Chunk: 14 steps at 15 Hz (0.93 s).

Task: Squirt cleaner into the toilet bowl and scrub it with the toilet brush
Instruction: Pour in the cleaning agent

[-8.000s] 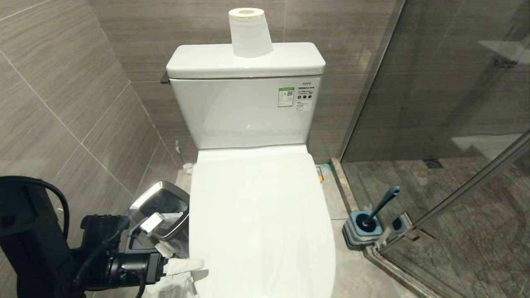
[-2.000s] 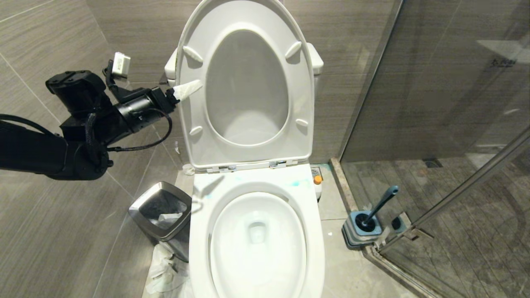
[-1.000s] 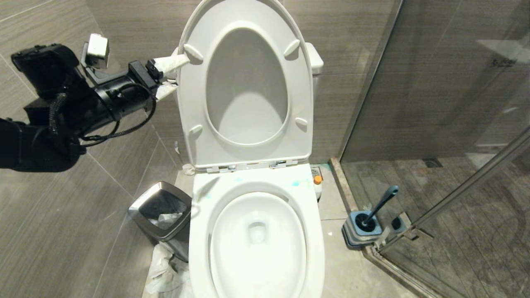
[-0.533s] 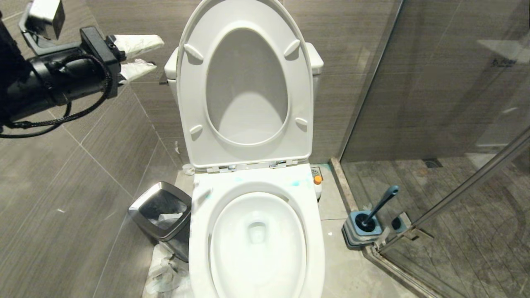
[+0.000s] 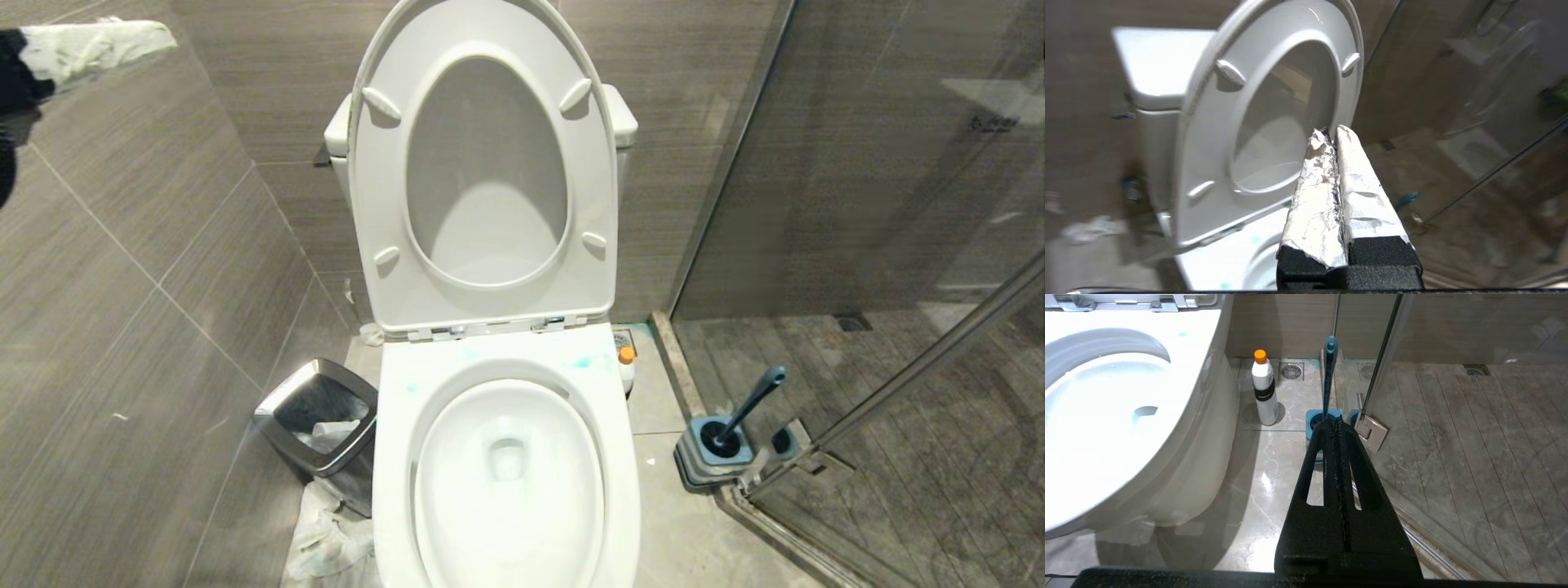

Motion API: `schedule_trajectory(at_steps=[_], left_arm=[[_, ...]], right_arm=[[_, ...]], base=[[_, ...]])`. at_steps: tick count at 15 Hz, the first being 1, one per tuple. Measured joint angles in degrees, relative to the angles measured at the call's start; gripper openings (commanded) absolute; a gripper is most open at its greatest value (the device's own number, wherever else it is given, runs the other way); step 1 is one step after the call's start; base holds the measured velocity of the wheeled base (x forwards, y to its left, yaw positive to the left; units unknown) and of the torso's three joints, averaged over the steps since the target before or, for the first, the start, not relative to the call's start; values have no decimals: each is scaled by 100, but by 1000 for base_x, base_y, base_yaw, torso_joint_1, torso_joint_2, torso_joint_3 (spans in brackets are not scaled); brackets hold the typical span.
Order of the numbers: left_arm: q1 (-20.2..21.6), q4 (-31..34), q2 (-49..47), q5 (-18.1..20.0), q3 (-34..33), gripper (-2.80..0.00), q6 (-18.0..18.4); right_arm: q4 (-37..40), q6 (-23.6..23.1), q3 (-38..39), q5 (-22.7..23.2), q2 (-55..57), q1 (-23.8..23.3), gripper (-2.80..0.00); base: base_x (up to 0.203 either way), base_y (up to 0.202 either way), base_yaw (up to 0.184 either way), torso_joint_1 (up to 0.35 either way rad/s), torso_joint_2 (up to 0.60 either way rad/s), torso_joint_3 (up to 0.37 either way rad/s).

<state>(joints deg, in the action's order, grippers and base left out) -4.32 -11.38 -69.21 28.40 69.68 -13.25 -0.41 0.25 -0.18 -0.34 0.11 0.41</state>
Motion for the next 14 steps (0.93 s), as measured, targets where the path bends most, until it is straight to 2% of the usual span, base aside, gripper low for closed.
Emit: schedule_trajectory(at_steps=[2,4,10,14], left_arm=[[50,272,659,-257,-279,-280,364],[240,396,1323,-379,-659,-280,549],[757,446,3230,-415,-2246,-280,647],[605,450,4398,-526,-3440,-280,890]], right_arm=[[0,1,0,1,0,0,-280],[0,1,0,1,-1,0,-280],[0,4,0,0,-1,0,-280],[0,1,0,2,-1,0,-280]], base=[[0,0,0,0,0,0],[0,0,0,0,0,0],[0,0,0,0,0,0],[0,0,0,0,0,0]])
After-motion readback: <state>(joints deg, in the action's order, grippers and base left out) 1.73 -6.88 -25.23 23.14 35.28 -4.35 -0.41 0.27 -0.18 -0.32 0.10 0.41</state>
